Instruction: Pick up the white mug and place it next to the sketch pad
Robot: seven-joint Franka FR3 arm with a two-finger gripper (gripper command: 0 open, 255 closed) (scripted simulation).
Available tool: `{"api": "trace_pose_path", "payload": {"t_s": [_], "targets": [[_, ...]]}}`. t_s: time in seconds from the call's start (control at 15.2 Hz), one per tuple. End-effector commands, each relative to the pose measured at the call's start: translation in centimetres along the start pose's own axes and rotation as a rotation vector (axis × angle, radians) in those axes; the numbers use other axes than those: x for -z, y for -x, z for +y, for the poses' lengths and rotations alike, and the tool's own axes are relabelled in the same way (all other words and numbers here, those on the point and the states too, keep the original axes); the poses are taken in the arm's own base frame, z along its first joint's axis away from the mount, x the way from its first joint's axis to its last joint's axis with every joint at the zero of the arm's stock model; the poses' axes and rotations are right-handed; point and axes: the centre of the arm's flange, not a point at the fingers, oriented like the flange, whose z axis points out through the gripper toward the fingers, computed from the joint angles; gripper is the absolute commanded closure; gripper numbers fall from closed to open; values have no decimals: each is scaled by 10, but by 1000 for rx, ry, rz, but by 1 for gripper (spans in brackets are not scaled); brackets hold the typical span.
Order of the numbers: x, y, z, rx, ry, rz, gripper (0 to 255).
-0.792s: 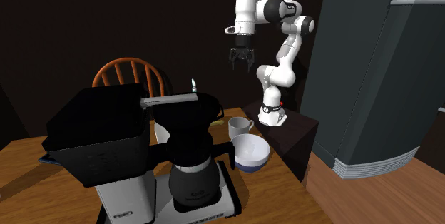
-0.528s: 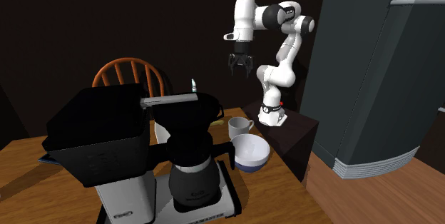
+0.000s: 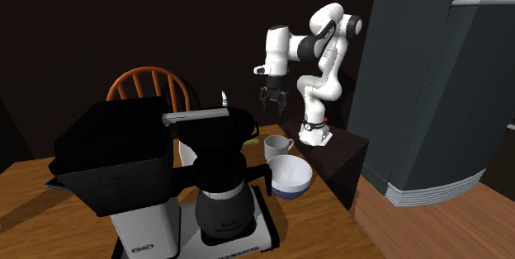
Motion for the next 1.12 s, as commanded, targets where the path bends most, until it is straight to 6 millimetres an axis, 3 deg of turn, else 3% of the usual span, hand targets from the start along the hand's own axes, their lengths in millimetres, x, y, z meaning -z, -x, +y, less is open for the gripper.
{"api": "trace_pose_path", "payload": {"t_s": [0.0,0.4,0.86,1.06], "targets": [[-25,-4,0,-8,4,-1,0],[-98,-17,2,-28,16,-10,0],[-135,-17,3,-28,16,-10,0],[-138,-17,3,-28,16,-10,0]]}}
